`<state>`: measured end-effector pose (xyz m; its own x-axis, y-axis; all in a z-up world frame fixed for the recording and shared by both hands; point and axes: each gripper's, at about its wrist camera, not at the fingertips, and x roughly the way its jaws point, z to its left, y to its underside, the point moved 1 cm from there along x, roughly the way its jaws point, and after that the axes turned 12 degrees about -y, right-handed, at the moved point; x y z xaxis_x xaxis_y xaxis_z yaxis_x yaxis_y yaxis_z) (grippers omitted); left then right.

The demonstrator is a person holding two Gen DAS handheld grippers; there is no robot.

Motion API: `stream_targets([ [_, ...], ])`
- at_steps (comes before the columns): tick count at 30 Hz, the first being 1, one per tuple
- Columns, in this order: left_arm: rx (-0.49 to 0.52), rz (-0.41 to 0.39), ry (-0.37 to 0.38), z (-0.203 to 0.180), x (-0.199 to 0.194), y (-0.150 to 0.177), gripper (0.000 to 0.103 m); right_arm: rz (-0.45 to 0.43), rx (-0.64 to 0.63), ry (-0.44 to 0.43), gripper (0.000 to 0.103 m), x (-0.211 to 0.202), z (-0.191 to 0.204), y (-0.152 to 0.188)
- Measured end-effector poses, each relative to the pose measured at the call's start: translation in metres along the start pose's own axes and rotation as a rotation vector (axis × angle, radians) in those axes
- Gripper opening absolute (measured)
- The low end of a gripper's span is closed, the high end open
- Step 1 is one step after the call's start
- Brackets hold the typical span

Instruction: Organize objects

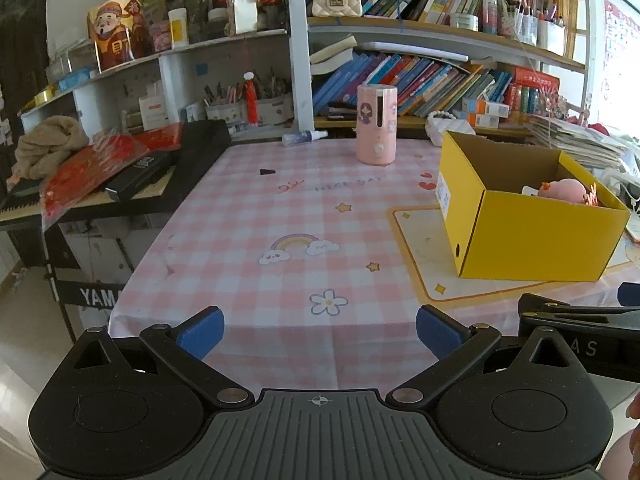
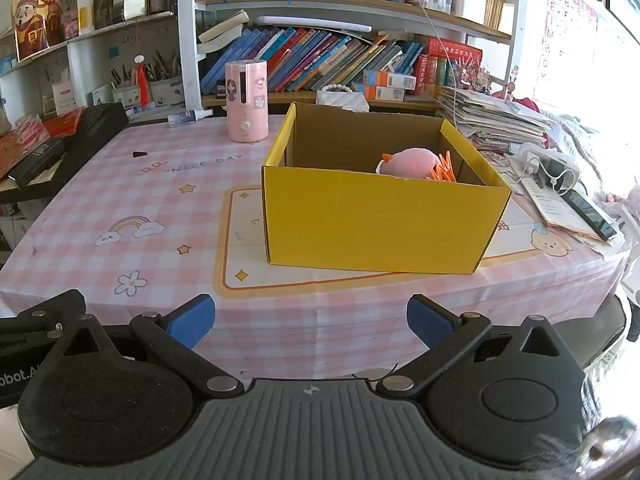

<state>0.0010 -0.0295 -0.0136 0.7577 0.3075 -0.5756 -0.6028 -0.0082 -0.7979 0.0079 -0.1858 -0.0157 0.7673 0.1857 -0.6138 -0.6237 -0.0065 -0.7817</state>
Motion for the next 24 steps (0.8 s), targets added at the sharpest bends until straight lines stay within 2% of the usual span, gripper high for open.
stream_targets([
  [24, -0.001, 0.029, -0.004, -0.0028, 0.0034, -0.0009, 0.103, 0.017, 0.0, 0.005, 0.103, 0.0035, -0.0029, 0.0026],
])
